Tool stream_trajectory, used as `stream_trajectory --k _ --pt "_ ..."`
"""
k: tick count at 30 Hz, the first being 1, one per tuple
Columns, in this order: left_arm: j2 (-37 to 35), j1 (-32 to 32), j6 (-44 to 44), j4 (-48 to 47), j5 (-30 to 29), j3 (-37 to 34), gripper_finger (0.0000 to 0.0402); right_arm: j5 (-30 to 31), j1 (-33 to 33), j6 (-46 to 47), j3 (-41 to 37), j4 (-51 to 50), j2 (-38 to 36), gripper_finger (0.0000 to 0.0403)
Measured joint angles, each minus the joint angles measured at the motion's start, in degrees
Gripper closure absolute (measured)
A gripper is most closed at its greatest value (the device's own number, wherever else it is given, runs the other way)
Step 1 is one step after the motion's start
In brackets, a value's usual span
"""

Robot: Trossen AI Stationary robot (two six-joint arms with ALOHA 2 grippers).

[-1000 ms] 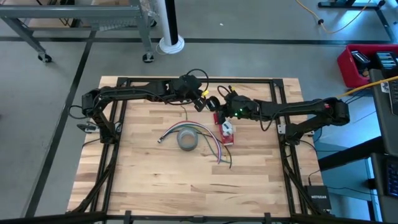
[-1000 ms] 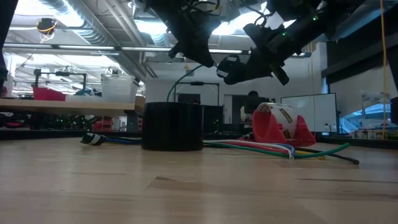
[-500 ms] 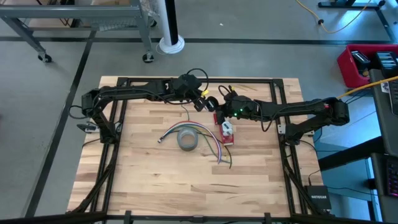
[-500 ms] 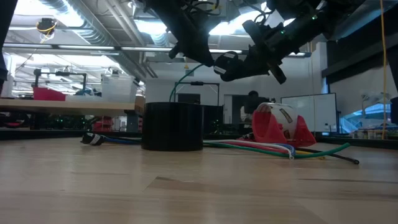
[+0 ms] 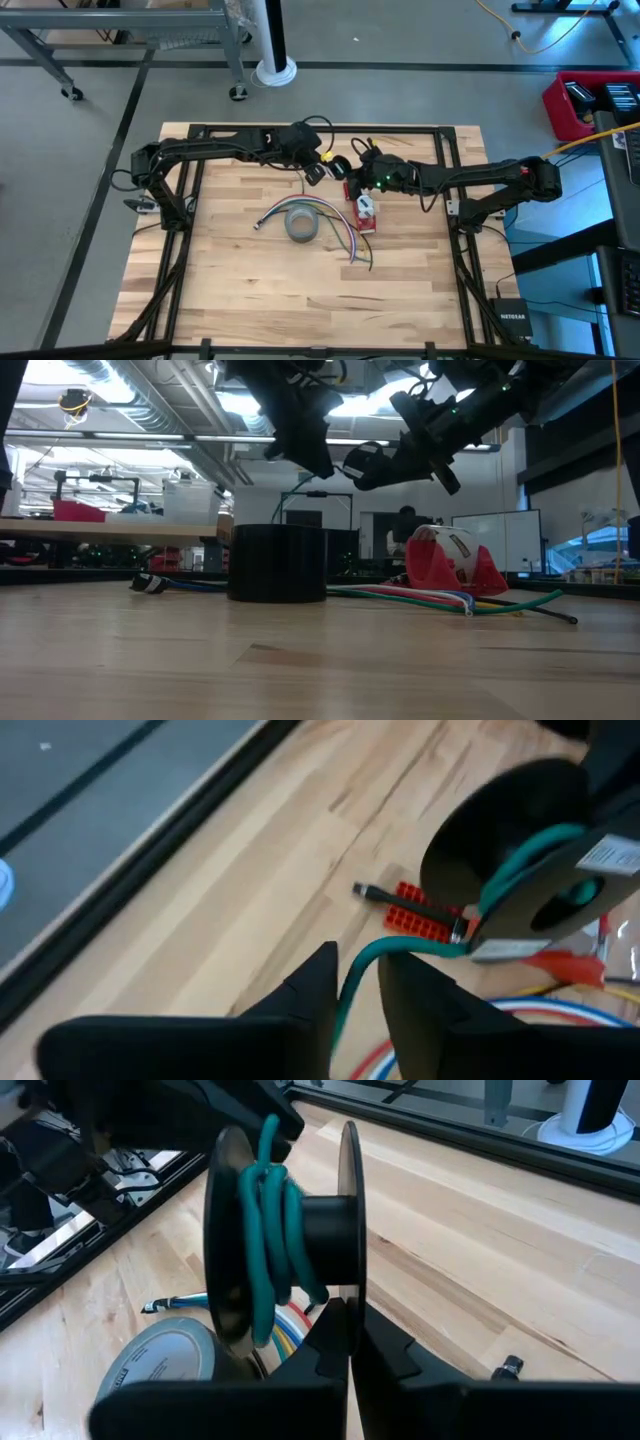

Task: Coil cords
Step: Coil the green wire into the spool

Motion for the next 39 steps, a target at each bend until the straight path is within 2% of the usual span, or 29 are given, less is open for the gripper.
stream_trajectory --k 6,17,19,24,26,35,39 --pt "0.0 0.0 -0.2 -3.5 0.2 0.0 0.0301 0.1 0.0 0.0 0.0 0.1 -0.1 0.04" --pt "0.0 -0.4 1.6 -7.2 -0.8 0.0 0.0298 0.1 0.0 0.0 0.0 1.9 -2.0 0.04" --pt "0.0 -0.8 1.5 -8.7 -2.1 0.0 0.0298 0.1 0.0 0.0 0.0 1.7 -2.1 0.04" --pt "0.0 -2.0 0.0 -11.6 -11.1 0.0 0.0298 0.2 0.0 0.0 0.0 1.8 -2.1 0.04" --pt "0.0 -2.6 0.2 -10.8 -12.9 0.0 0.0298 0.2 0.0 0.0 0.0 1.7 -2.1 0.04" --pt "0.0 -3.4 0.8 -8.5 -13.0 0.0 0.0298 0.3 0.0 0.0 0.0 1.7 -2.1 0.04" --pt "0.0 -4.6 -0.9 -8.6 -12.4 0.0 0.0298 3.0 0.0 -0.3 0.0 1.4 -2.1 0.04"
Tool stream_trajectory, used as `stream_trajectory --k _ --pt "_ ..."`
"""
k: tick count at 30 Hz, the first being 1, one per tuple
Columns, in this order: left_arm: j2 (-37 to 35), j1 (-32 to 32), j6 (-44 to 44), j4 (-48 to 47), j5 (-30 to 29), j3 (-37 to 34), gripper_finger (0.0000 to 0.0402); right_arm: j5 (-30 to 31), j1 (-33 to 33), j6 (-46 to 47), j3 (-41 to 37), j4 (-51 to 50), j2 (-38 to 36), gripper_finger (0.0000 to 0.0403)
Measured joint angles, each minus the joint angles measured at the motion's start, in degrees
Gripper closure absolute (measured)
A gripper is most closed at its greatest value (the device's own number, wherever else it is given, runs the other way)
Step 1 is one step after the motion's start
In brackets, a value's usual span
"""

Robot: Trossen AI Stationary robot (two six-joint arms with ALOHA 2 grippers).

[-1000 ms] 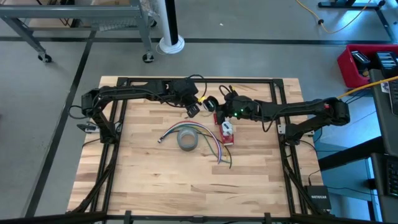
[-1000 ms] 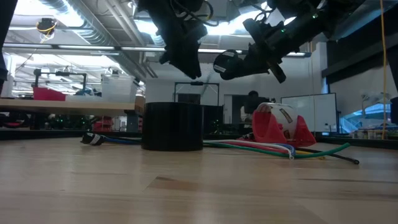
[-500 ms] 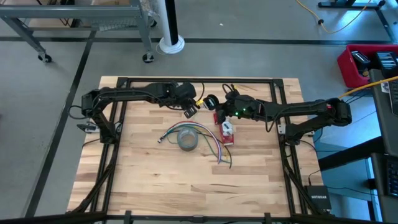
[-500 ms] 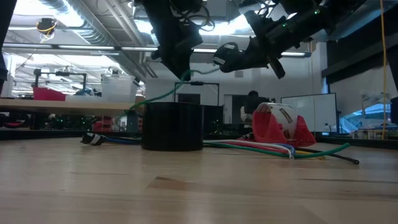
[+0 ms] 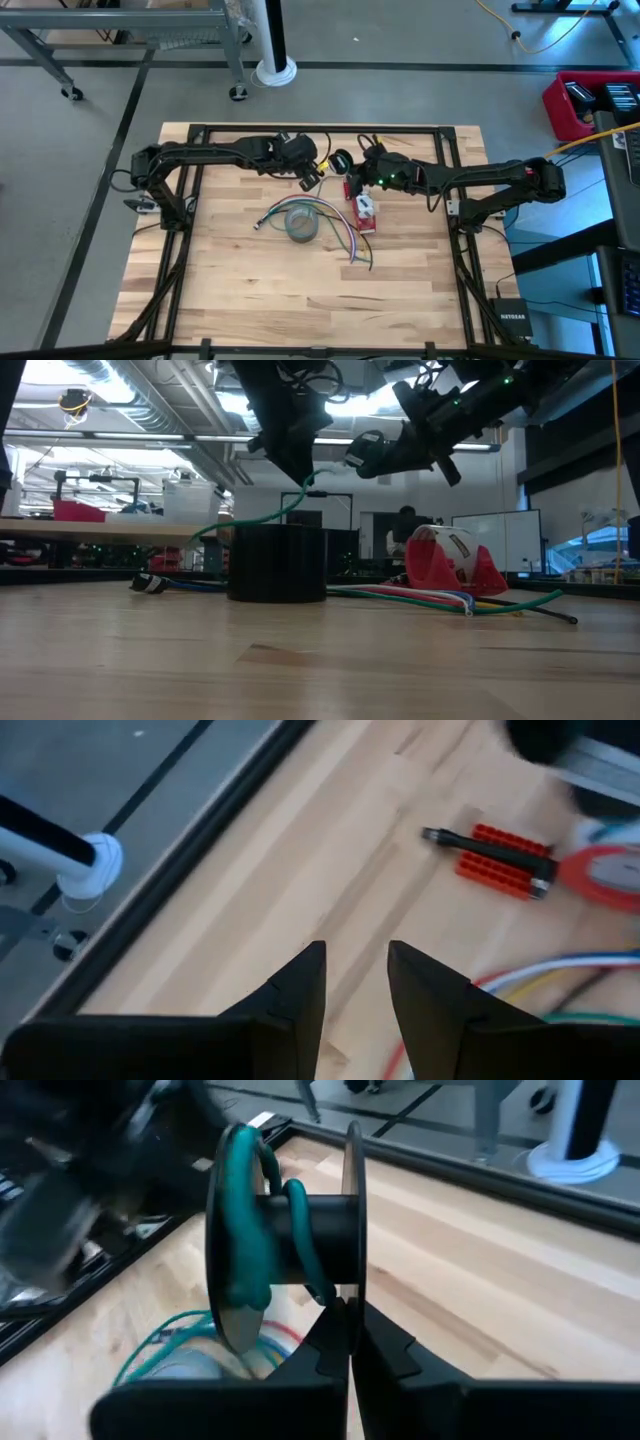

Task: Coil cords
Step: Coil the green wire into the spool

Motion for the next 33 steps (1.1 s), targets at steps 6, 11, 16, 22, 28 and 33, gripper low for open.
stream_trajectory --k 6,11,16,22,28,33 --pt "0.0 -3.8 -3.6 -3.1 2.5 0.0 0.0298 1.0 0.0 -1.2 0.0 0.0 0.0 0.04" --pt "-0.2 -7.4 -5.9 -3.7 2.5 0.0 0.0299 1.0 0.0 -1.3 0.0 -0.6 0.0 0.04" --pt "-2.8 -10.1 -11.5 -12.7 -4.0 0.0 0.0321 -0.1 0.0 -1.3 0.0 -4.9 -1.0 0.04" --pt "-11.3 -14.6 -22.2 -28.8 -14.4 0.0 0.035 -4.3 0.0 -0.5 0.0 -8.4 -7.6 0.04" --pt "-22.6 -23.4 -36.1 -38.3 -23.6 -3.7 0.0369 -6.5 0.0 1.7 0.0 -15.6 -19.3 0.04" --pt "-32.5 -31.5 -44.6 -33.2 -27.9 -16.5 0.0377 -7.2 0.0 5.3 0.0 -23.8 -28.4 0.04"
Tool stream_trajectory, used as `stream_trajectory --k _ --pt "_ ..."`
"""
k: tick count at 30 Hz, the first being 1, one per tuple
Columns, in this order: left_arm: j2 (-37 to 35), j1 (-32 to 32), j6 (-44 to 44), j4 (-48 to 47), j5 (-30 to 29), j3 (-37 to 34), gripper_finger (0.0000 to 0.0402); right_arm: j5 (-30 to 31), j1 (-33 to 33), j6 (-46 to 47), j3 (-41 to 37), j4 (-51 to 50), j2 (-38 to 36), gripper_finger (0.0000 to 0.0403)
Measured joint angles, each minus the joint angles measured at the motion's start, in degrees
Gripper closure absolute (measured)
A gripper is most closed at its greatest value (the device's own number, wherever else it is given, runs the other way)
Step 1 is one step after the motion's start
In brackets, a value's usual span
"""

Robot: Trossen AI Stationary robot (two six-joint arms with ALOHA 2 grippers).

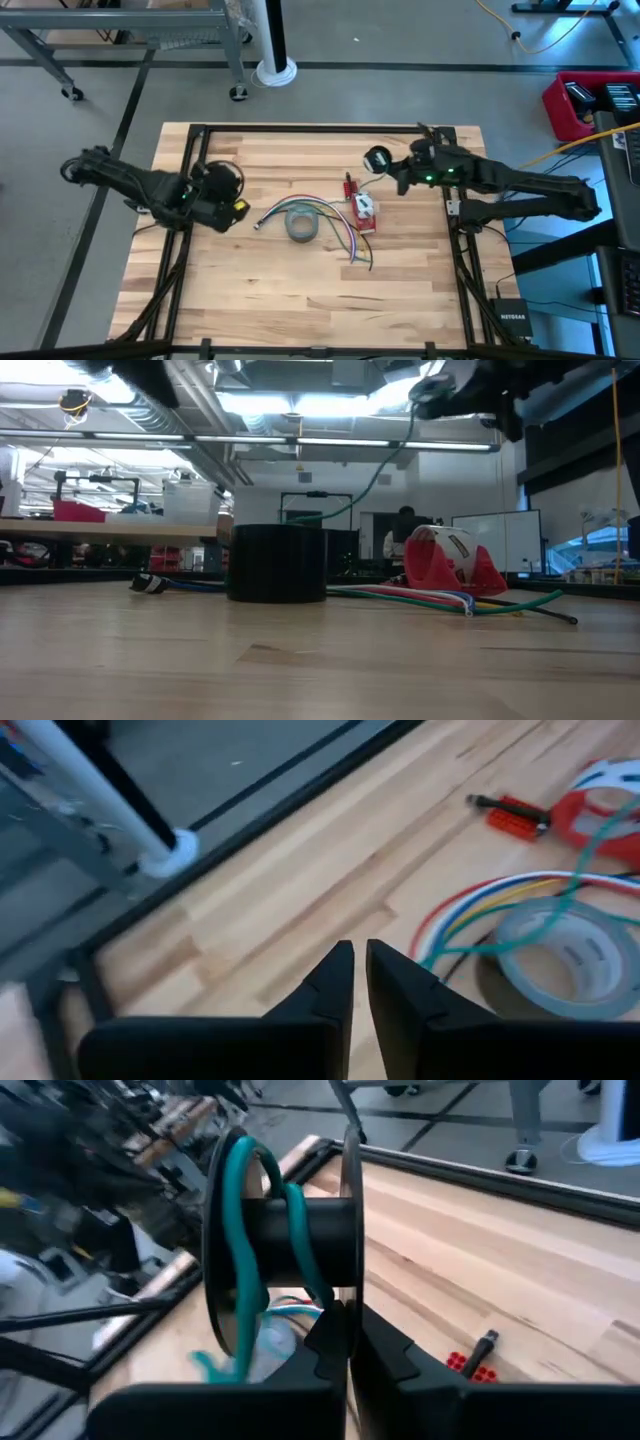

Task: Coil cords
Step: Coil the green wire into the spool

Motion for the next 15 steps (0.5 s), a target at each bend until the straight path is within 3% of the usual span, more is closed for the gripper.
stream_trajectory --k 5,10,15 --pt "-6.0 -3.8 0.1 20.0 -3.0 -16.9 0.0378 -5.7 0.0 2.1 -2.4 0.4 -5.3 0.04" --pt "-6.1 -3.2 13.4 56.5 -4.5 -31.2 0.038 -8.4 0.0 3.8 -10.0 10.6 -7.0 0.04" --pt "-1.9 0.0 26.6 93.0 -2.4 -39.3 0.0386 -11.3 0.0 7.2 -19.8 28.8 -5.6 0.04"
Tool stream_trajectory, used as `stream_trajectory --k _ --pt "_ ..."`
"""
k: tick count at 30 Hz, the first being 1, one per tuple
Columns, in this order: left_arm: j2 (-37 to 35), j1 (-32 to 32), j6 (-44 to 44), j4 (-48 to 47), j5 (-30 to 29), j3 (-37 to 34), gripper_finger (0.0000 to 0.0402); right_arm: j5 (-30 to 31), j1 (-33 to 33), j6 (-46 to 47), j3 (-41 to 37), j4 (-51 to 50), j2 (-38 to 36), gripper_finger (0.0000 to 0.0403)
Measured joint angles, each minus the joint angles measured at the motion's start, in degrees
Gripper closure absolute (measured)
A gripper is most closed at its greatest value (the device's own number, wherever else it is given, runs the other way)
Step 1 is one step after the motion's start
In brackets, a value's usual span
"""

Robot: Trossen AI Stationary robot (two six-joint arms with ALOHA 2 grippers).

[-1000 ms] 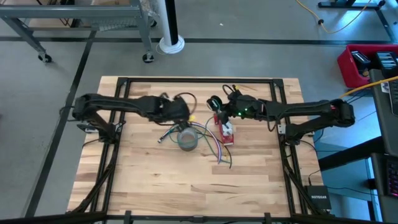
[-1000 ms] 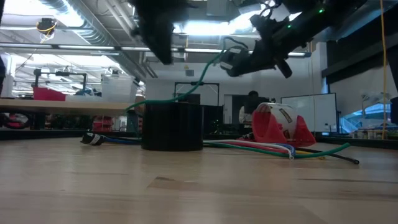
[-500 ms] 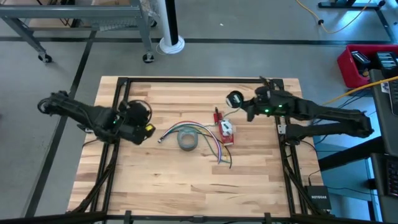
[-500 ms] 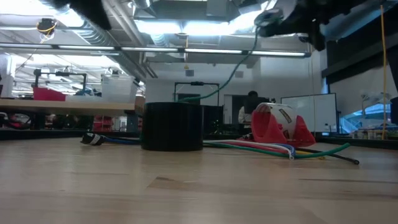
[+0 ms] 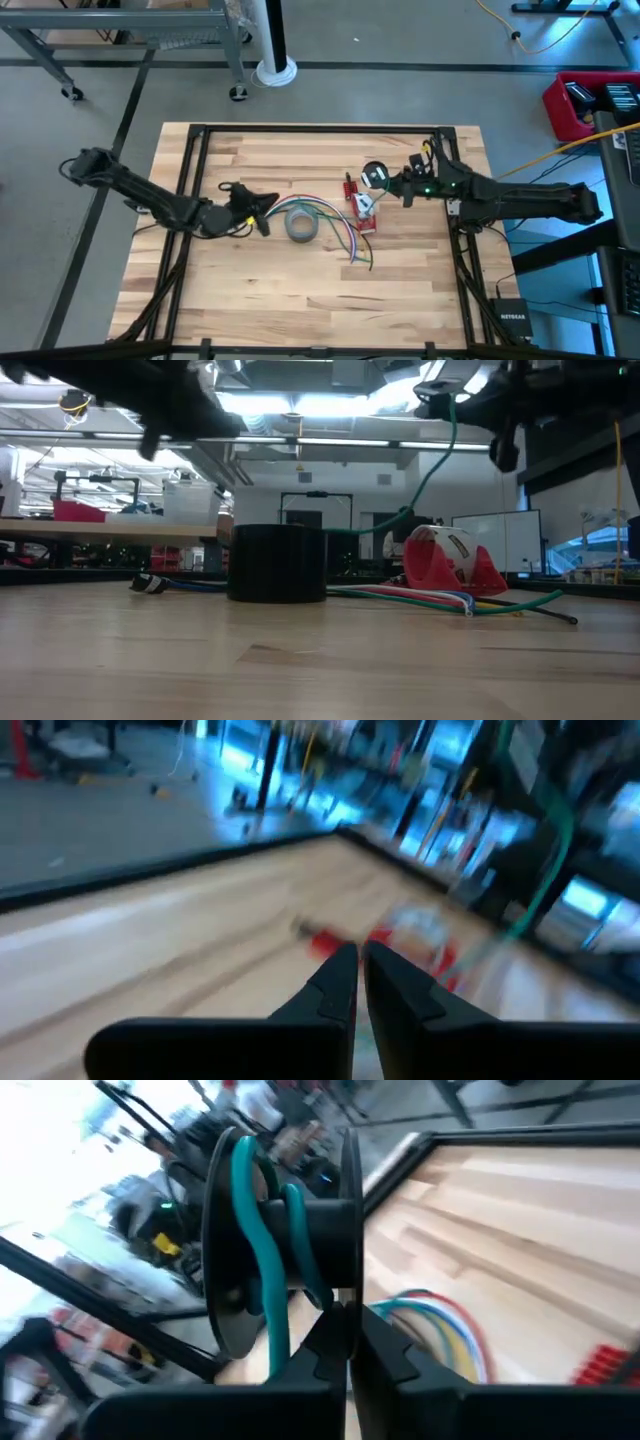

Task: Coil cords
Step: Coil the green wire into the spool

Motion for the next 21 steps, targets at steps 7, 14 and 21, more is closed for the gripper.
stream_trajectory --k 7,14,21 --pt "10.1 6.7 2.8 20.2 17.0 0.1 0.0372 6.3 0.0 3.2 -5.4 12.1 3.5 0.04" --pt "22.9 11.7 1.0 27.9 28.0 5.2 0.0333 6.9 0.0 2.3 -5.4 17.7 8.6 0.04" --pt "33.6 14.1 11.8 29.3 28.9 15.2 0.0302 6.6 0.0 1.4 -5.4 21.4 13.3 0.04"
